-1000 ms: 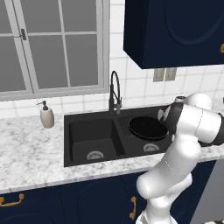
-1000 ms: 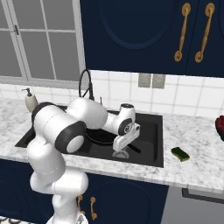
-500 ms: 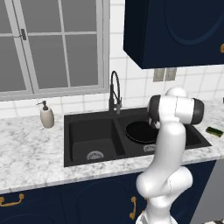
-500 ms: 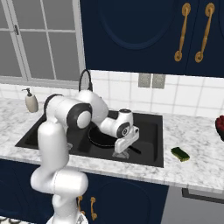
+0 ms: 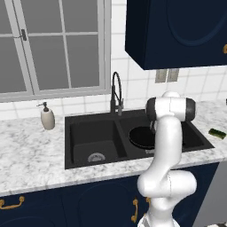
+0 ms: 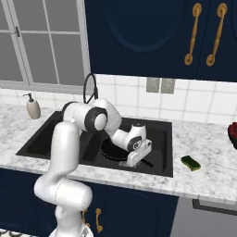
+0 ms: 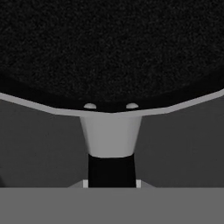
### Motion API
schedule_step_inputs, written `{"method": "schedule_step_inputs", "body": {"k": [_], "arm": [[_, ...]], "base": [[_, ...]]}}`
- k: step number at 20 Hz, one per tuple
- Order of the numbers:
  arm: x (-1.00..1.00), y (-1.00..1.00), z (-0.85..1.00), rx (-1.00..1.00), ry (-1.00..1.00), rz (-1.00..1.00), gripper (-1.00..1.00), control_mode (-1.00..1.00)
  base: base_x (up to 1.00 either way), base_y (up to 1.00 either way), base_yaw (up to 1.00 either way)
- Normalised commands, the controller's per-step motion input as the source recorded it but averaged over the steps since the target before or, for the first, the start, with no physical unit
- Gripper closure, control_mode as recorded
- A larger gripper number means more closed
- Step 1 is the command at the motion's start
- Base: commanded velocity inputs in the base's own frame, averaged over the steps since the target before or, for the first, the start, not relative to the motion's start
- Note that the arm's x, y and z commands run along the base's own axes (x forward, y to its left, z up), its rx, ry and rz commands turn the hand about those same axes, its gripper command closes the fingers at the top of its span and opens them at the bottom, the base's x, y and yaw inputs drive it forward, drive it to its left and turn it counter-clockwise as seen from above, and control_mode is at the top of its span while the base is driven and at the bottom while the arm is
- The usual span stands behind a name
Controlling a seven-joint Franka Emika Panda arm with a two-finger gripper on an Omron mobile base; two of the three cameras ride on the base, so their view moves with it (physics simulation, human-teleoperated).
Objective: Pick the pan and sponge and place them into the sink. Then turn on the water.
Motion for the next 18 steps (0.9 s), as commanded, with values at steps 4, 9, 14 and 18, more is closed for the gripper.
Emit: {"method": "schedule_step_inputs", "body": {"k": [4,9,14,18], "arm": [[0.28,0.21,-0.37,-0.01,0.00,0.00,1.00,-1.00],[0.36,0.19,-0.22,0.00,0.00,0.00,1.00,-1.00],[0.20,0.27,-0.38,0.00,0.00,0.01,1.00,-1.00],[-0.44,0.53,-0.22,0.00,0.00,0.07,1.00,-1.00]], "base": [[0.00,0.00,0.00],[0.00,0.00,0.00],[0.00,0.00,0.00],[0.00,0.00,0.00]]}}
